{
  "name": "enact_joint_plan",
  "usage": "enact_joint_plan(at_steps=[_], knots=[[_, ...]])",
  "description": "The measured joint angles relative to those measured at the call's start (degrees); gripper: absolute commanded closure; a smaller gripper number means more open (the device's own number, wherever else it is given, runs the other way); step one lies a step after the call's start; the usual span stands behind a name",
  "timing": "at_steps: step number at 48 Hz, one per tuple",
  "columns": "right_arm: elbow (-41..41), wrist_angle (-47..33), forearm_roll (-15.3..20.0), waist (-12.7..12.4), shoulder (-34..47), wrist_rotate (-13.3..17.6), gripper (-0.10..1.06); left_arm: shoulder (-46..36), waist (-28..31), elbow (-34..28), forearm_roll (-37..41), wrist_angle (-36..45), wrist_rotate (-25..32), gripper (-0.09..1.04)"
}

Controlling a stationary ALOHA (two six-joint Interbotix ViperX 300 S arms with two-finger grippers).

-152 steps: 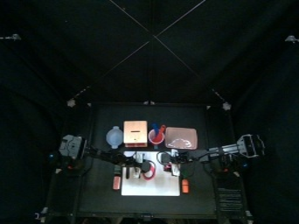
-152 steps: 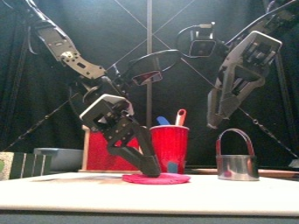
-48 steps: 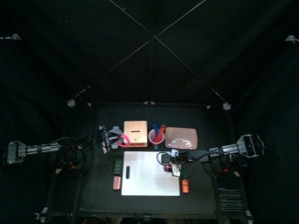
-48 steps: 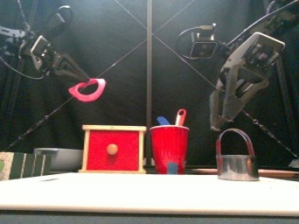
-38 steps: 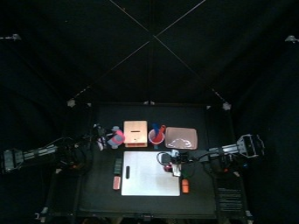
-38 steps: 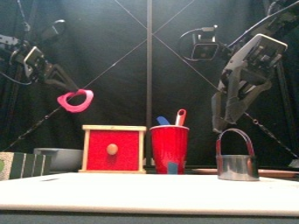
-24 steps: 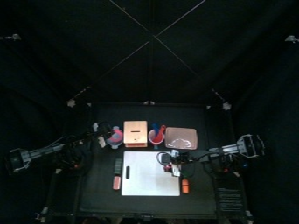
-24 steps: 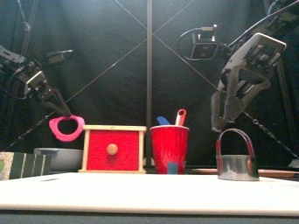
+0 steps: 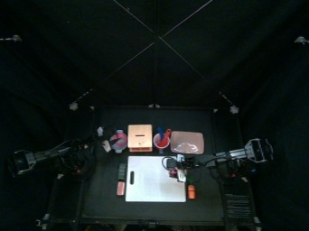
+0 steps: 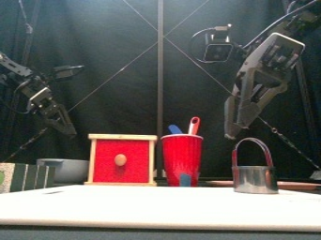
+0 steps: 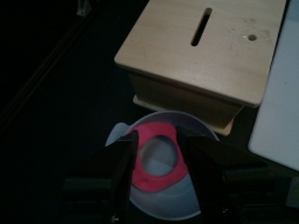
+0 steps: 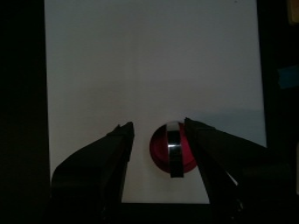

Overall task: Get the cutter from the drawer then cut the dough then place the extra dough in the bowl
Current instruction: Place the extra dough in the bowl

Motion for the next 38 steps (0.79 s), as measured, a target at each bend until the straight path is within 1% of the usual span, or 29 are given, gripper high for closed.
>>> enact_joint_plan(at_steps=[5, 7, 14, 17, 22, 26, 29, 31, 33, 38], knots=[[-0.1, -0.4, -0.3, 0.0, 0.0, 0.0, 0.12, 0.0, -0.7, 0.0, -1.2, -0.6, -0.4, 0.13], [-0.2, -0.9, -0.5, -0.1, 0.0, -0.1, 0.12, 0.0, -1.9, 0.0, -1.8, -1.1, -0.3, 0.14], [-0.2, -5.5, -3.0, -0.7, -1.1, -0.2, 0.12, 0.0, -9.8, 0.0, -3.4, -7.0, -0.2, 0.14], [0.0, -9.6, -4.2, -1.8, -2.6, -0.2, 0.12, 0.0, -14.9, 0.0, -3.6, -12.0, -0.2, 0.14], [2.2, -18.5, -6.1, -3.3, -4.8, -0.4, 0.12, 0.0, -22.4, 0.3, -3.8, -20.6, -0.1, 0.14], [4.1, -25.8, -8.1, -3.8, -6.0, -0.4, 0.12, 0.0, -27.1, 0.9, -3.8, -26.1, -0.2, 0.14], [5.3, -30.3, -9.0, -4.1, -6.6, -0.1, 0.12, 0.2, -29.6, 1.3, -3.9, -29.7, -0.8, 0.14], [6.2, -33.2, -9.3, -4.5, -6.8, -0.5, 0.12, 0.4, -31.5, 1.7, -3.9, -32.2, -1.2, 0.14], [6.9, -35.8, -9.4, -5.3, -6.8, -0.2, 0.12, 0.8, -32.9, 1.8, -3.9, -33.9, -2.2, 0.14], [8.1, -39.1, -9.1, -6.9, -6.9, -0.1, 0.12, 1.6, -34.9, 1.8, -3.7, -36.5, -5.3, 0.14]])
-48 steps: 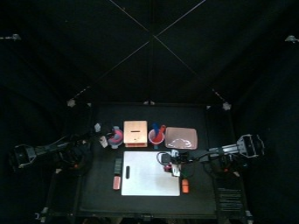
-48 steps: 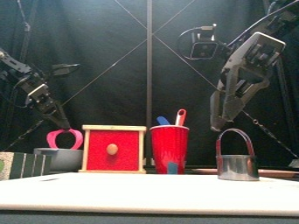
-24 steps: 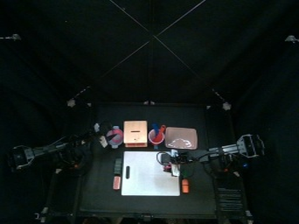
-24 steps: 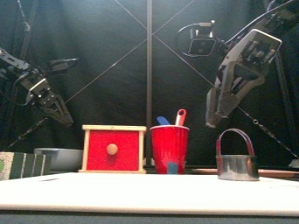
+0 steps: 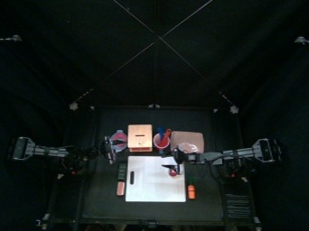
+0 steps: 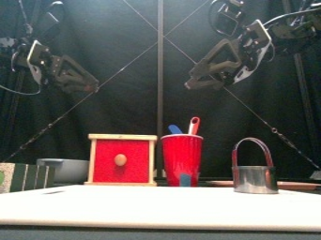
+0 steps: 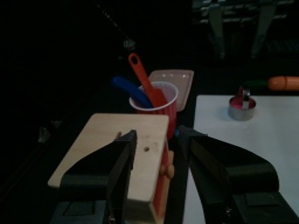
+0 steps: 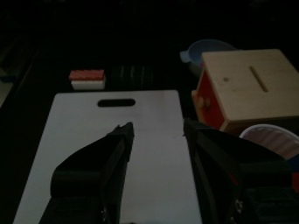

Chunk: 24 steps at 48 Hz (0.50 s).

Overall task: Get the cutter from the drawer then cut the dough then place the extra dough in the bowl
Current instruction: Place the extra dough in the bowl

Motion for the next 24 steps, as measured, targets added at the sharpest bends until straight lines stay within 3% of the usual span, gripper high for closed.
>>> enact_joint_plan(at_steps=[24], knots=[[0.4, -1.7, 1.0, -3.0, 1.0, 0.0, 0.12, 0.2, 1.1, 3.0, 0.3, -0.4, -1.8, 0.14]])
